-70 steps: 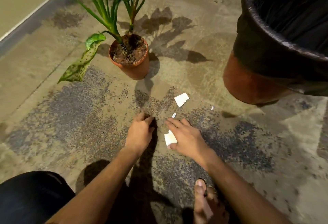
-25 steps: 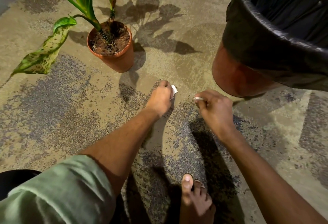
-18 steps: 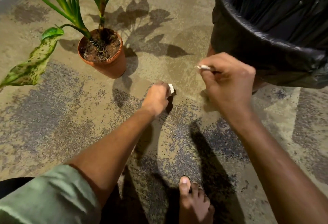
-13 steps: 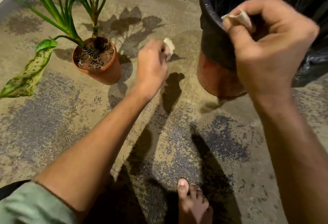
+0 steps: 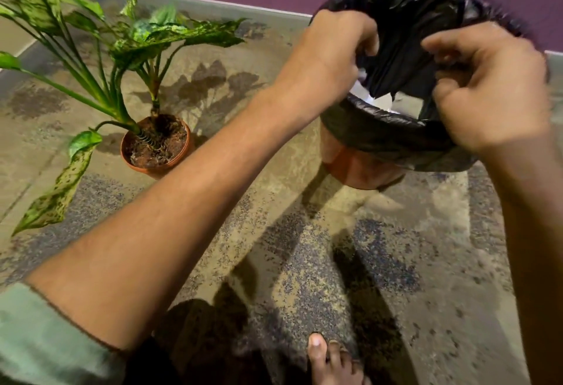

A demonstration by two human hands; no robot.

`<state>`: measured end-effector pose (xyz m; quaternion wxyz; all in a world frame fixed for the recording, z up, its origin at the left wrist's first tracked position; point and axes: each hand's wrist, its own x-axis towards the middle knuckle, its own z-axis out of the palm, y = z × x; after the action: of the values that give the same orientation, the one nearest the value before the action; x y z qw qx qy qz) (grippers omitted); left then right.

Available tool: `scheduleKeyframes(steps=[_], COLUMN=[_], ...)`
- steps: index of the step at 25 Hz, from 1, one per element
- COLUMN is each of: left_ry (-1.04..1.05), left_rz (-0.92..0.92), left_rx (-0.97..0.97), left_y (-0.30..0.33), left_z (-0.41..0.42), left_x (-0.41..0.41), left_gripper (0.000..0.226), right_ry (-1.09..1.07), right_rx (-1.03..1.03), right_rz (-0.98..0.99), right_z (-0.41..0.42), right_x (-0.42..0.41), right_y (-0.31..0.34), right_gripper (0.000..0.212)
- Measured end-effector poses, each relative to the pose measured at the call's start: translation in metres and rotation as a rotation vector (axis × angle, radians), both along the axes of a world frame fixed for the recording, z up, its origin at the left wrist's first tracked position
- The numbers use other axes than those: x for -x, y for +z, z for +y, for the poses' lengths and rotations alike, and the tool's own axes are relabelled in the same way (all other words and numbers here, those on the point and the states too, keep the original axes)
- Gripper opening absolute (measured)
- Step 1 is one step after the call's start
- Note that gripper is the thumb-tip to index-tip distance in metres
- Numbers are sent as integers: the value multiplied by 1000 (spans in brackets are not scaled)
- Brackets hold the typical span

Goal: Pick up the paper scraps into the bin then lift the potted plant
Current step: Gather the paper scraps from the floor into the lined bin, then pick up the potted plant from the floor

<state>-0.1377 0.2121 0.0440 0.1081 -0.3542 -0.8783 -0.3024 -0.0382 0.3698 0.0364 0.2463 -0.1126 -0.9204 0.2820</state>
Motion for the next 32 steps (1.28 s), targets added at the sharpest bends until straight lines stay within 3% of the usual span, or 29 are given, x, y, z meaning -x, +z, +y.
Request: scheduleKeyframes(steps=[4,10,17,25,28,32], left_ry=[-75,-39,286,608,699,791], left_rz=[28,102,-265,-466,-562,-606], left_rx=[-129,-336,-404,-454,-311,-230], left_y=[1,-24,-75,-102,-117,-129], left_z=[-14,-65,-146,-217,-238,-270], left_x=[-11,-42,-58,-92,-99,-92], left_gripper=[46,42,32,28,26,22], right_ry=[79,255,615,857,938,1007], right_rx=[-29,57,94,-266,-558,-700], right_rz=[64,164,-186,-460,-500,-584], right_z=[-10,-42,-103,-166,-187,-212], right_x=[-18,-40,-19,27,43,64], right_y=[8,8,-18,-25,-42,-60], right_gripper=[44,16,10,25,31,39])
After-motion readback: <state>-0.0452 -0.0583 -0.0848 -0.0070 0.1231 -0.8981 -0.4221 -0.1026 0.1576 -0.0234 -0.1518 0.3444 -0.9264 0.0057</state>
